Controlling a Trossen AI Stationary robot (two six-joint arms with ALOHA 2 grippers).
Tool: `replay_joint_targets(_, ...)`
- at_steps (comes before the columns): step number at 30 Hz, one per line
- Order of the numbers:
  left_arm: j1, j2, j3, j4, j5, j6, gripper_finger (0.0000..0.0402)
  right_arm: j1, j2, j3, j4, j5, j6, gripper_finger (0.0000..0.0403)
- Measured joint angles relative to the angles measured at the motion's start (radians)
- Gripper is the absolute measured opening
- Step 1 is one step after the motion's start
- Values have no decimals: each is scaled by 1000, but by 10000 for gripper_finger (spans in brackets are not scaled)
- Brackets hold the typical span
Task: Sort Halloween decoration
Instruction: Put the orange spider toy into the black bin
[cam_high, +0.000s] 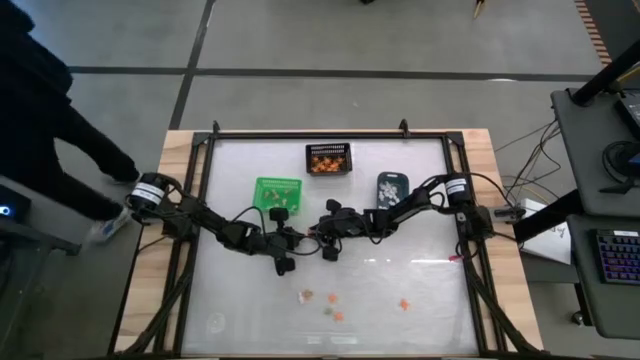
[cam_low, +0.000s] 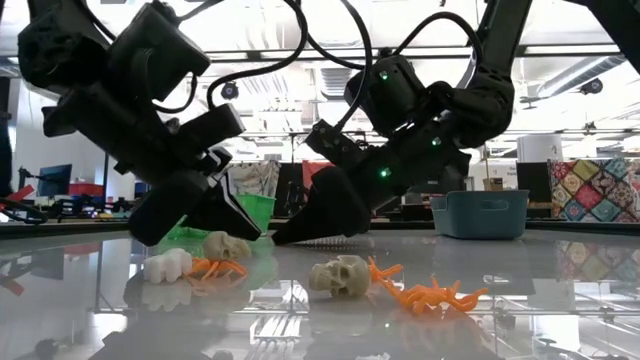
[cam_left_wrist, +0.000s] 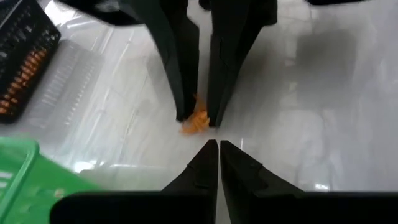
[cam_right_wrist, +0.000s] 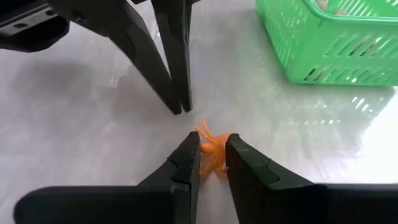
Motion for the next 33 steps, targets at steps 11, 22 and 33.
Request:
replay_joint_targets(11, -28, -72, 0, -132, -68, -52, 0, -14, -83, -2, -89, 9, 0, 58)
replay_joint_targets(22, -31, -83, -1, -144, -77, -51, 0, -58, -230, -1, -235, 11, 2, 58)
replay_joint_targets(33, -33, -83, -1, -140, -78, -51, 0, -307, -339, 0, -285, 196, 275, 58)
